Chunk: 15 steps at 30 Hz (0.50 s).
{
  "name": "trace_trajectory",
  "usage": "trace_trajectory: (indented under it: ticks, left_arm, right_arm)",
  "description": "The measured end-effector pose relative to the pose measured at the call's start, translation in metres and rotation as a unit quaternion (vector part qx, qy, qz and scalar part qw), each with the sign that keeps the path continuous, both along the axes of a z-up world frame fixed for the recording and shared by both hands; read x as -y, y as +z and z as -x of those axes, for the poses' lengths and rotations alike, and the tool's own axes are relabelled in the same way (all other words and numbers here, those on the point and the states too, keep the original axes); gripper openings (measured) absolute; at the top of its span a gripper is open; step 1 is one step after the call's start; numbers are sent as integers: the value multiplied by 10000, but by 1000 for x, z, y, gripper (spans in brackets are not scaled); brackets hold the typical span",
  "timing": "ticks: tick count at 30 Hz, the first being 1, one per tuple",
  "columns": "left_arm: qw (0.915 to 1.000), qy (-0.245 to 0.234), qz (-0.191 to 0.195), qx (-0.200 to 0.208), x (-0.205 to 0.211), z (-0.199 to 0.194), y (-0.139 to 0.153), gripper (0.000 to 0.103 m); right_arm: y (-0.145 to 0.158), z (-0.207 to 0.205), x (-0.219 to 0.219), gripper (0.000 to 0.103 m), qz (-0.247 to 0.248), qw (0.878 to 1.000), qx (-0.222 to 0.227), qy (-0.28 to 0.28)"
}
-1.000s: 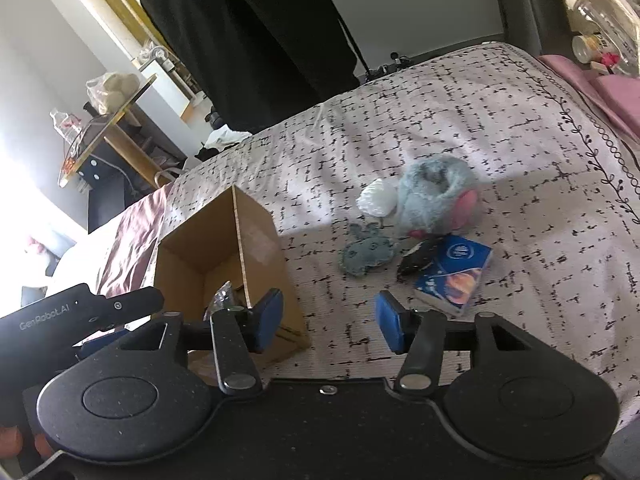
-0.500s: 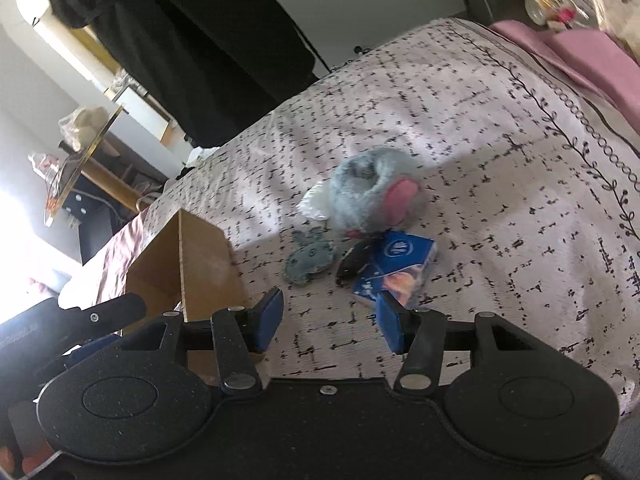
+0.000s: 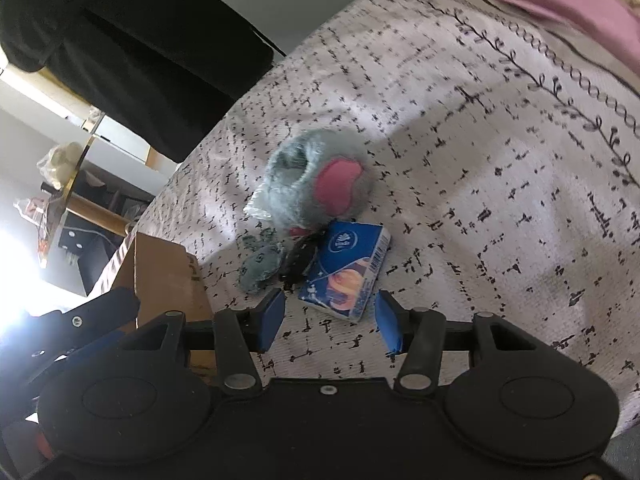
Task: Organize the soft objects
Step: 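Grasp the black-and-white toy with the left tool while the right tool grasps the blue tissue pack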
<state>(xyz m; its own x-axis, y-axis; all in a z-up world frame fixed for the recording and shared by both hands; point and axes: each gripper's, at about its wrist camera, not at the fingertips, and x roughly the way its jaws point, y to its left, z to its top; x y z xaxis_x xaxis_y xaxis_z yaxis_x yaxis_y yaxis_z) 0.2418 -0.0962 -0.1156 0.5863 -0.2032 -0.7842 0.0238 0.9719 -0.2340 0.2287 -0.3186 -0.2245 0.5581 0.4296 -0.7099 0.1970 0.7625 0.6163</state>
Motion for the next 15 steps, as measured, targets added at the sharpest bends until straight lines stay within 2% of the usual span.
trace_trajectory:
  ticks: [12, 15]
  left_arm:
    - [9991, -278, -108, -297, 33, -33, -38, 62]
    - [9986, -362, -124, -376, 40, -42, -48, 61]
  right_arm:
    - [-29, -18, 14, 45, -383, 9986, -265, -230]
    - [-37, -22, 20, 41, -522, 9974, -345, -345]
